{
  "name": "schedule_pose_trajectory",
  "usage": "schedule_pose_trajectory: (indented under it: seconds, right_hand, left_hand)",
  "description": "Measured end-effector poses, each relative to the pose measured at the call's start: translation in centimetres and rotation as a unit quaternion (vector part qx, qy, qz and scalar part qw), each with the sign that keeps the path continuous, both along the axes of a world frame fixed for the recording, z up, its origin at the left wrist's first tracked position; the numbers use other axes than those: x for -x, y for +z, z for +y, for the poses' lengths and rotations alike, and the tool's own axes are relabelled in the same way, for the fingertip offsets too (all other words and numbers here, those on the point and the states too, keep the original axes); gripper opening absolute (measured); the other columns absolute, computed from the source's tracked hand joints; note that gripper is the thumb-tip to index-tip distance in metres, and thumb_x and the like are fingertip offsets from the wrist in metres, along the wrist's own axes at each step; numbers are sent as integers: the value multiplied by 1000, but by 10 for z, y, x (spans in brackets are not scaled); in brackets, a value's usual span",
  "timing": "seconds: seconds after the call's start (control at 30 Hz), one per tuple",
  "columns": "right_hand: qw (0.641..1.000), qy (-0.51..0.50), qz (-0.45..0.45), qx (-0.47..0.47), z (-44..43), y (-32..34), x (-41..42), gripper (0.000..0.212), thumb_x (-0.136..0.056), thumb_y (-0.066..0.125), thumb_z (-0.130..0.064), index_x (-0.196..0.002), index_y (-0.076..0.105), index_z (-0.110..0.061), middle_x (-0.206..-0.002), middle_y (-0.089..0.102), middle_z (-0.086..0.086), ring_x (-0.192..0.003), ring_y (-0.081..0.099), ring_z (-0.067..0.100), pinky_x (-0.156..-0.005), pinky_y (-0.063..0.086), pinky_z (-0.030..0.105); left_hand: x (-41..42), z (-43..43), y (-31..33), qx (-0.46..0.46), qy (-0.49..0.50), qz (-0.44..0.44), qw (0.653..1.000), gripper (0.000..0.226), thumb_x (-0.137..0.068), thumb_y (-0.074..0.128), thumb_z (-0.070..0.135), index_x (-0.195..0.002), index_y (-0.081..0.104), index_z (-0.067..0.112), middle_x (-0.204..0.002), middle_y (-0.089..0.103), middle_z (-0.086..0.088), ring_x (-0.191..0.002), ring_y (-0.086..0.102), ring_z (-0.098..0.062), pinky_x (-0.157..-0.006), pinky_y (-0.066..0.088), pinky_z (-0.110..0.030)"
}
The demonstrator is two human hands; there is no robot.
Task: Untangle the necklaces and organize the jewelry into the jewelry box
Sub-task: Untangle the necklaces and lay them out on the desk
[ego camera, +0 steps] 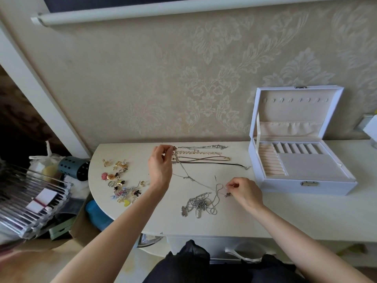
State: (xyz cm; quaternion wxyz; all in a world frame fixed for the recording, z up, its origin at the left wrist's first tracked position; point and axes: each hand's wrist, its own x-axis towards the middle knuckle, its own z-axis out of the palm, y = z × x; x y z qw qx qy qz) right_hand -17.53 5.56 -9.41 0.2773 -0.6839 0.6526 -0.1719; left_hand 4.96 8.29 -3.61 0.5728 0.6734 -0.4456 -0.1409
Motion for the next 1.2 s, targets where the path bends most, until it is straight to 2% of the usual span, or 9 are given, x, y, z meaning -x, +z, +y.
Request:
schedule_pose_trajectory:
  seconds: [0.2, 0.4, 0.5, 0.63, 0.73, 0.83, 0.9, 1.07, 1.2]
  right_hand:
    - [999, 3, 11, 34, -1, -3, 0, 12, -87, 61, -29, -79, 70, -29, -80, 64, -13, -85, 61, 14, -62, 38, 24]
    - [991, 63, 74, 94, -1, -2, -11, 9, -87, 63, -28, -86, 71, -28, -88, 57, -5, -97, 52, 21, -80, 39, 31]
    - [988, 117, 19, 103, -3, 6, -28, 11, -85, 67, -28, -96, 70, -27, -88, 53, -8, -92, 50, 15, -78, 37, 27]
    - [980, 169, -95, 49, -8, 18, -60, 27, -80, 74, -27, -106, 67, -26, -97, 57, -8, -79, 49, 8, -75, 41, 26]
    - [974, 196, -116, -14, -8, 21, -82, 38, -80, 72, -28, -117, 62, -26, -110, 59, -7, -83, 51, 7, -81, 45, 26]
    - [936, 210, -234, -159, -4, 21, -93, 44, -84, 67, -17, -126, 54, -17, -116, 60, 1, -80, 60, 12, -61, 48, 17]
    - [917, 203, -277, -201, -2, 21, -93, 39, -86, 64, -9, -124, 54, -11, -107, 65, 10, -72, 61, 11, -58, 50, 16]
    - [937, 106, -300, -143, -4, 19, -83, 7, -86, 65, -1, -93, 65, 0, -72, 67, 12, -56, 59, 14, -57, 54, 20]
    - [954, 72, -271, -106, -5, 19, -71, 4, -85, 66, -1, -82, 68, -2, -59, 62, 4, -45, 57, 3, -47, 46, 14]
  left_hand:
    - [-1, 0, 3, 3, 4, -3, 1000, 13, -94, 54, 15, -90, 65, 10, -91, 64, -11, -65, 47, -6, -60, 38, -23]
    - [4, 0, 6, -2, -65, 8, 998, 13, -93, 56, 16, -87, 66, 13, -86, 65, -4, -63, 46, -3, -58, 36, -13]
    - [5, 0, 8, 1, -72, 9, 997, 13, -93, 56, 16, -86, 66, 13, -82, 62, -2, -63, 44, -7, -57, 35, -13]
    - [4, 0, 10, 10, -77, 16, 997, 15, -94, 56, 16, -90, 67, 7, -83, 63, -8, -67, 46, -12, -57, 36, -15]
    - [3, 0, 11, 16, -102, 39, 994, 16, -93, 56, 15, -90, 67, 4, -71, 59, 1, -63, 43, -9, -55, 33, -15]
    - [2, -2, 10, 11, -120, 90, 989, 15, -93, 56, 14, -90, 66, 5, -53, 49, 15, -53, 37, -3, -50, 30, -15]
    - [1, -2, 10, 11, -121, 123, 985, 13, -94, 55, 12, -88, 66, 8, -48, 49, 16, -49, 37, 0, -48, 30, -14]
    - [-9, -3, 6, -3, -89, 116, 989, 14, -93, 55, 13, -88, 68, 12, -68, 60, 7, -58, 44, -1, -52, 34, -13]
    - [-14, -3, 0, -12, -63, 91, 994, 14, -93, 56, 13, -90, 69, 8, -81, 65, -4, -66, 46, -8, -55, 35, -15]
